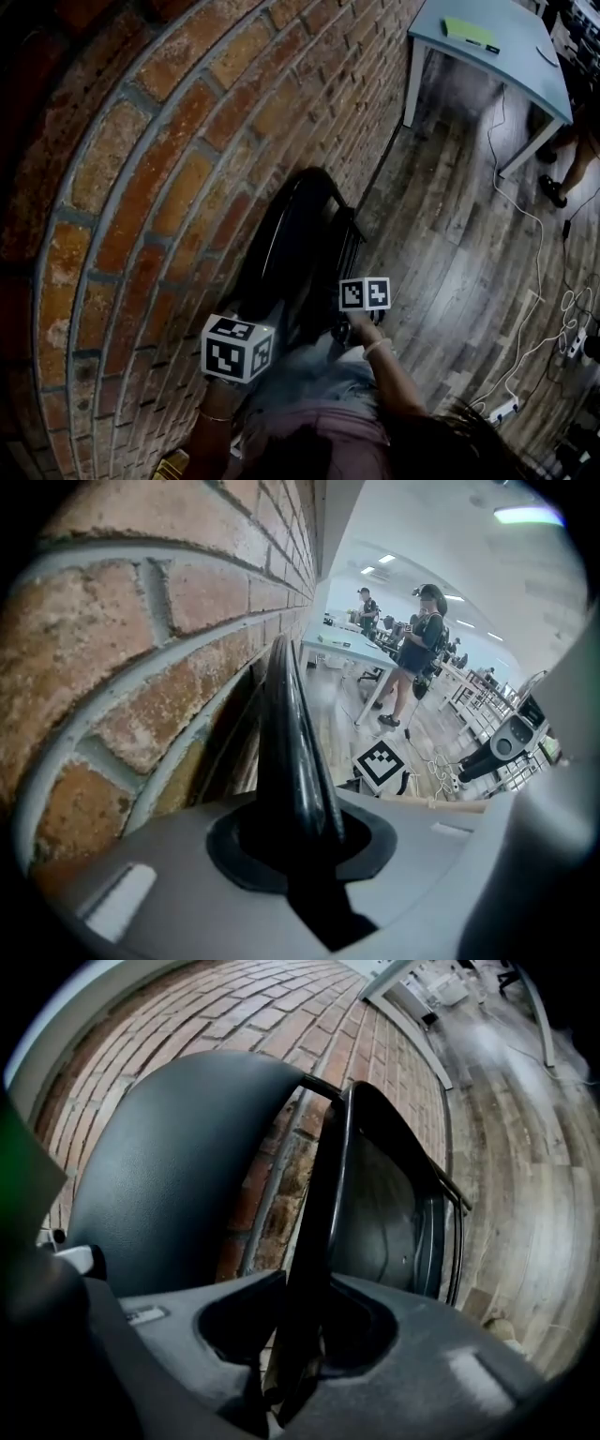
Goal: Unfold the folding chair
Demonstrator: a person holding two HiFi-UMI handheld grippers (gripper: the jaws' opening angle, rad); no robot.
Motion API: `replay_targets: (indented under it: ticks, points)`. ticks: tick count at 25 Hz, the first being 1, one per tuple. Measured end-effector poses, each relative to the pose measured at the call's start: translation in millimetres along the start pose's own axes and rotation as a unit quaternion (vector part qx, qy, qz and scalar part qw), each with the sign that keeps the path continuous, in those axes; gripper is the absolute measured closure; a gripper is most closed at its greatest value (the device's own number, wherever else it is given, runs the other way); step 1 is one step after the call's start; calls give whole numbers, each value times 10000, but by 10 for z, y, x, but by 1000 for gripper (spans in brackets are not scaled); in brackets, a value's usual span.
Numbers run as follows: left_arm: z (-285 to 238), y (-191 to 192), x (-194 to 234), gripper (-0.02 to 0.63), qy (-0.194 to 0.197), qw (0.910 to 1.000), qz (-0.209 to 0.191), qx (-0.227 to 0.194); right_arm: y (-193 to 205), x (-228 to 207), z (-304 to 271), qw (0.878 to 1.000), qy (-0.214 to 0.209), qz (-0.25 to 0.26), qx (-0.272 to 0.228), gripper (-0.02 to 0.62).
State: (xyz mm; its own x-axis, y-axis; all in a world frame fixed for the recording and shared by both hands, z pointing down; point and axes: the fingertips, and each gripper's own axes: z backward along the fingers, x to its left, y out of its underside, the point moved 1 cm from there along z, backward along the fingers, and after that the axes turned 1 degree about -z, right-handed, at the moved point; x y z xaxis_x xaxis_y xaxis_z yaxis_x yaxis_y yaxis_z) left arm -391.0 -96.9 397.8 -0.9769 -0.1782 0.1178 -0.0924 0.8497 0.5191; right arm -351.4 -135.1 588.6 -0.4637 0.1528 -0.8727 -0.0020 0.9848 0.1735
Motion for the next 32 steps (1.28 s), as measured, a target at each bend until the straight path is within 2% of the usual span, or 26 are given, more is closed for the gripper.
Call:
replay_targets:
  ticks: [6, 14, 21, 32]
  points:
    - [-21, -20, -174, 540, -1, 10000, 55, -26, 0, -63, 131, 9999, 28, -74, 136, 500]
    - [-52, -128, -421, 532, -54, 9999, 76, -140, -83, -138, 329, 10000, 16, 77, 45, 497]
    - [-103, -231, -674, 526, 29, 9997, 133, -188, -141, -256, 559, 9999, -67, 11, -76, 494]
    - [-251, -358, -1117, 532, 336, 9991, -182, -183, -208, -494, 982, 9989, 61, -124, -443, 499]
